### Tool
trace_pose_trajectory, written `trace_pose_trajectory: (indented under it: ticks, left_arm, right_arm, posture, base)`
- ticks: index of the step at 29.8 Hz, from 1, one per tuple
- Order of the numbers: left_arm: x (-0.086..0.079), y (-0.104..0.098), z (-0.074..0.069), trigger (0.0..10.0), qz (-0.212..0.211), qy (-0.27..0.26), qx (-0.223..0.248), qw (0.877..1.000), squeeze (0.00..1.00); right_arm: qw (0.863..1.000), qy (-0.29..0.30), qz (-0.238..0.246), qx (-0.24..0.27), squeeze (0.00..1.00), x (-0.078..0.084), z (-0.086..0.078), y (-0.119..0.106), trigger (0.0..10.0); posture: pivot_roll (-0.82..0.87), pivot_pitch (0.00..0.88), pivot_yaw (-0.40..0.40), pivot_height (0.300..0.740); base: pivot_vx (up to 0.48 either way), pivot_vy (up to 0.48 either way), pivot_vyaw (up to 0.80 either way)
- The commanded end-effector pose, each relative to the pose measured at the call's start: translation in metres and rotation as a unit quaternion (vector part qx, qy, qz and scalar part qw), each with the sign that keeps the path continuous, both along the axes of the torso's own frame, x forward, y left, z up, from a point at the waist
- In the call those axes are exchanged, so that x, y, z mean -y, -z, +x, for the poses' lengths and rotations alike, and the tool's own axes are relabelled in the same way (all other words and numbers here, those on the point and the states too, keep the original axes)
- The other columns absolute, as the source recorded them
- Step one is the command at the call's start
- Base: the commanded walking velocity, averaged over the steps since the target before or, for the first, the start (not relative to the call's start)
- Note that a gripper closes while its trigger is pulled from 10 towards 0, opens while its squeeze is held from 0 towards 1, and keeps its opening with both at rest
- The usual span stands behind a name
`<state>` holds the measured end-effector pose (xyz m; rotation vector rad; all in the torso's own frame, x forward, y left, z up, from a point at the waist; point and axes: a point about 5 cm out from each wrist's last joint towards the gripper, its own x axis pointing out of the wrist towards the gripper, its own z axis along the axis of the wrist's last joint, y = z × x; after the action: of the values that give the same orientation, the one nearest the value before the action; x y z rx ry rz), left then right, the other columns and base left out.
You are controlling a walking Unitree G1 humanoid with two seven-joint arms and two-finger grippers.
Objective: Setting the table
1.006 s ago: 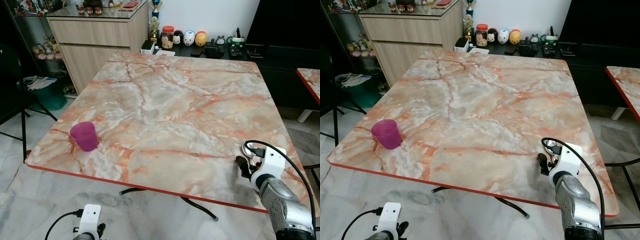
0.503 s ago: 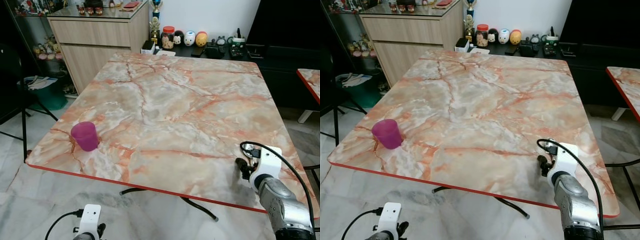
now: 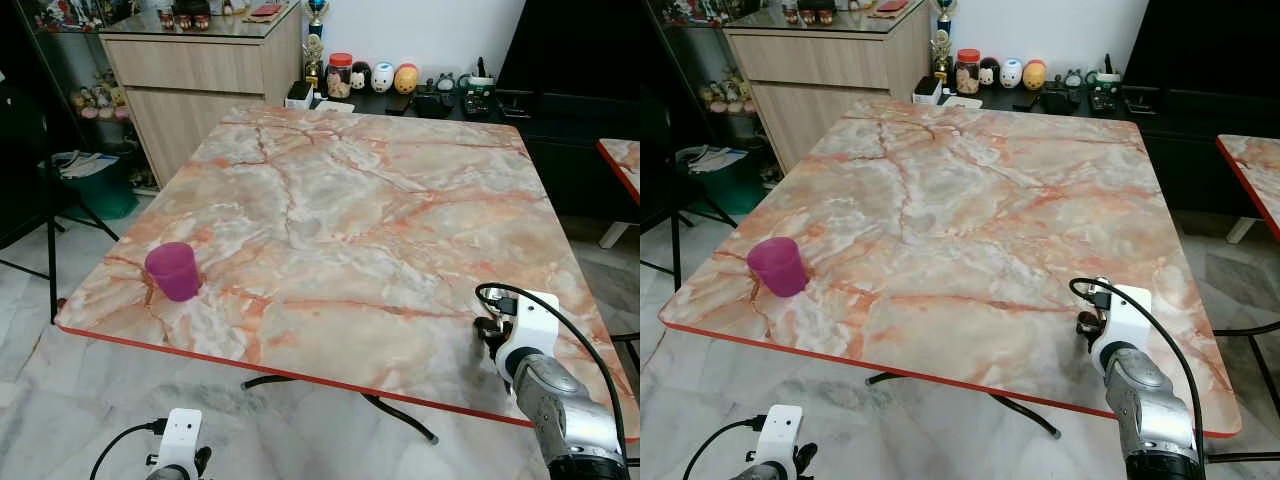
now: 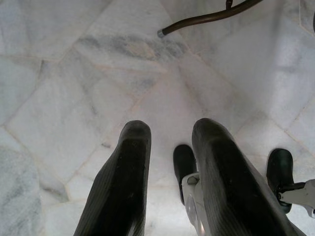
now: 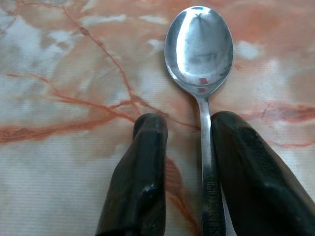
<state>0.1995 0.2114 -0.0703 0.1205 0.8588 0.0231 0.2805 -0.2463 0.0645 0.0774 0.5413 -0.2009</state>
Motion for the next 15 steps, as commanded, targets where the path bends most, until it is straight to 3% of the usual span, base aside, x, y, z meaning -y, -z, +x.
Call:
trace_pose_trajectory:
  ticks: [1,15]
  left_arm:
    - [0.0000,0.0015,-0.0022,10.0,0.007,0.008,-0.009,1.000,0.00]
    - [0.0002,0.0012,-0.0016,10.0,0.007,0.008,-0.008,1.000,0.00]
  right_arm:
    - [1.000,0.010,-0.002,-0.021,0.00,0.0030,-0.0024,0.0061,0.0]
    - [1.000,0.003,-0.001,-0.011,0.00,-0.0012,0.0000,0.0048,0.0]
  posture:
    - [0.00,0.000,-0.014,0.740]
    - [0.00,0.000,-0.014,0.740]
  base:
    - [0.000,0.000,0.00]
    - [0.000,0.000,0.00]
